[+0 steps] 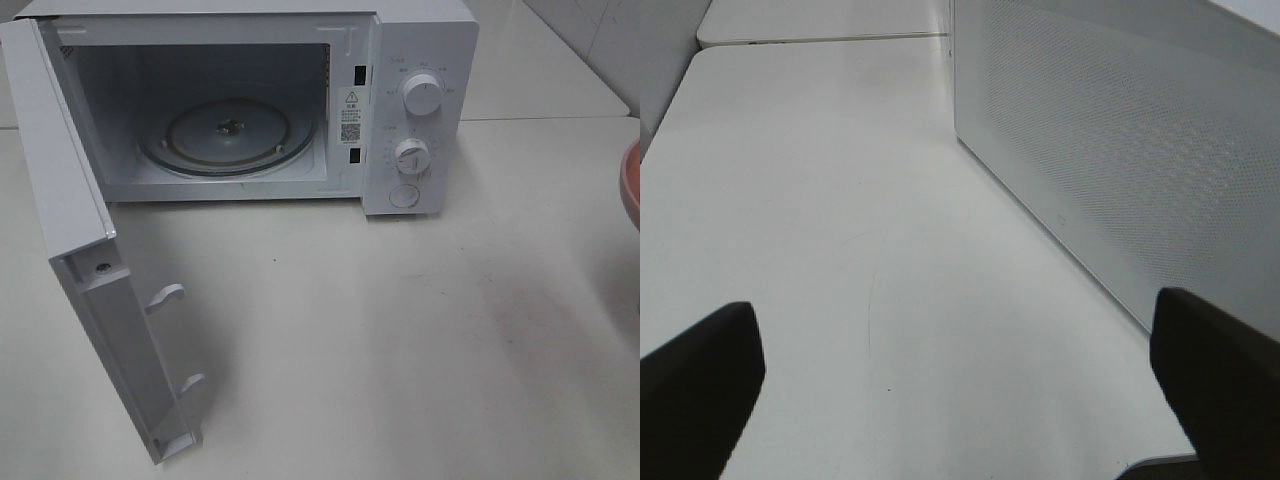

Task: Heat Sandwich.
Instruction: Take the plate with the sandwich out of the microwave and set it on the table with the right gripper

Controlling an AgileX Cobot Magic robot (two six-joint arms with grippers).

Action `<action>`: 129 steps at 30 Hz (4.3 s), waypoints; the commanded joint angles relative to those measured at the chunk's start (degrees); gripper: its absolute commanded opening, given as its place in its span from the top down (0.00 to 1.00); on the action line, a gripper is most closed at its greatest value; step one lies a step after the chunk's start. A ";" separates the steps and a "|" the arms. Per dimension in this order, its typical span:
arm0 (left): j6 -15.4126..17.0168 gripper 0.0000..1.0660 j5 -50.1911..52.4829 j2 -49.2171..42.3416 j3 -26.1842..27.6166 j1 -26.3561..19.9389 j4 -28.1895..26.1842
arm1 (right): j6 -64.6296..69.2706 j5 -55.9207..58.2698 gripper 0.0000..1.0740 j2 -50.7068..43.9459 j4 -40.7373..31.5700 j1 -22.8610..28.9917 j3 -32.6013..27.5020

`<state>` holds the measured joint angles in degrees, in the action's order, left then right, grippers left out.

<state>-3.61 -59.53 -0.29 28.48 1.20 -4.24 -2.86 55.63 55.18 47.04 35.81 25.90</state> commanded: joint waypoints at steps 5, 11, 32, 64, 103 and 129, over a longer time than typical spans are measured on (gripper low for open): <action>-0.17 0.03 0.00 -1.15 -0.17 -0.11 -0.17 | 9.00 5.16 0.99 -0.46 2.18 -0.34 0.29; -0.17 0.03 0.00 -1.15 -0.17 -0.11 -0.17 | 13.12 7.68 0.99 -0.29 2.12 -0.34 0.29; -0.17 0.03 0.00 -1.15 -0.17 -0.11 -0.17 | 28.19 9.85 0.99 1.26 1.95 -0.34 2.06; -0.17 0.03 0.00 -1.15 -0.17 -0.11 -0.17 | 50.82 4.81 0.98 31.28 1.95 -0.40 11.17; -0.17 0.03 0.00 -1.15 -0.17 -0.11 -0.17 | 60.05 -8.25 0.95 51.62 6.30 -0.52 11.40; -0.17 0.03 0.00 -1.15 -0.17 -0.11 -0.17 | 57.41 -8.88 0.53 50.31 2.64 -0.52 11.40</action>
<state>-3.61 -59.53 -0.29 28.48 1.20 -4.24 55.63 46.70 106.46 50.02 35.41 37.47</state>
